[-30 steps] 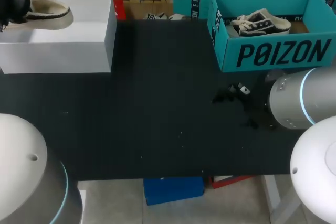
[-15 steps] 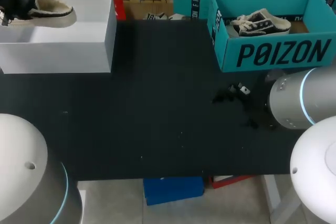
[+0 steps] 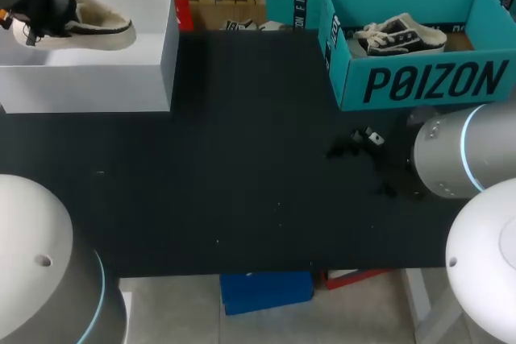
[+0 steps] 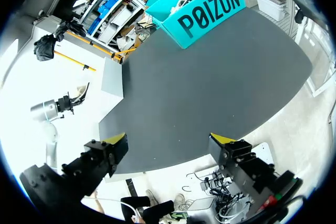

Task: Take the shoe out of the shoebox, open the shoe tongue, remove and reinsert the insole, then place the shoe into the shoebox

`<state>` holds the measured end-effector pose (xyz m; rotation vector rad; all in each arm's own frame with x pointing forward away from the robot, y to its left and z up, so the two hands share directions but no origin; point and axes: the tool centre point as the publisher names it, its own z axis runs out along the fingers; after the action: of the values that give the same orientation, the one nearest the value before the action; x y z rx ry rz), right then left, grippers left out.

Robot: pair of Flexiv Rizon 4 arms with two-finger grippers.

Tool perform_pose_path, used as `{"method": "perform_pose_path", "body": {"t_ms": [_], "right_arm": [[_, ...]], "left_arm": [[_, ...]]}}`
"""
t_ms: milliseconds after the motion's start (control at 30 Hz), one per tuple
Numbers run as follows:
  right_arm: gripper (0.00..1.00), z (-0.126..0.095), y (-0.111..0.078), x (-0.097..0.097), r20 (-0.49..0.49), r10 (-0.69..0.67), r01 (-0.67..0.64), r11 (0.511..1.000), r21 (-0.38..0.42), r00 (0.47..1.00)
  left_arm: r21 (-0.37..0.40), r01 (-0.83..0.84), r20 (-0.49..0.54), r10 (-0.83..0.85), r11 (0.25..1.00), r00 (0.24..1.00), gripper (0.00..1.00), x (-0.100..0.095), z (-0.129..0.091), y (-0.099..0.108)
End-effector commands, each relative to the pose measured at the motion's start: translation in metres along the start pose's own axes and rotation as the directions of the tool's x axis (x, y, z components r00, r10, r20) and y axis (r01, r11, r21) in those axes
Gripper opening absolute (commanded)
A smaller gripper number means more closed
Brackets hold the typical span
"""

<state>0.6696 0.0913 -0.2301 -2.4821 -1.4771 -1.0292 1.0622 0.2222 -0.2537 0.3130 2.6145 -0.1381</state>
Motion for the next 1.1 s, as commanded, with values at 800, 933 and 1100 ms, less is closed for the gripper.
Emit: {"method": "perform_pose_path", "body": {"t_ms": [800, 933, 1100], "right_arm": [[1.0, 0.0063, -0.0048, 0.0027, 0.002, 0.005, -0.005, 1.0, -0.018, 1.0], [1.0, 0.0063, -0.0048, 0.0027, 0.002, 0.005, -0.005, 1.0, -0.018, 1.0], [1.0, 0.0063, -0.0048, 0.0027, 0.002, 0.005, -0.005, 1.0, -0.018, 1.0]], "left_arm": [[-0.003, -0.001, 0.008, 0.001, 1.0, 1.0, 0.0, 0.0022, -0.0032, -0.0007], [-0.003, -0.001, 0.008, 0.001, 1.0, 1.0, 0.0, 0.0022, -0.0032, -0.0007], [0.001, 0.009, 0.005, -0.009, 1.0, 1.0, 0.0, 0.0009, -0.0004, 0.003]]}}
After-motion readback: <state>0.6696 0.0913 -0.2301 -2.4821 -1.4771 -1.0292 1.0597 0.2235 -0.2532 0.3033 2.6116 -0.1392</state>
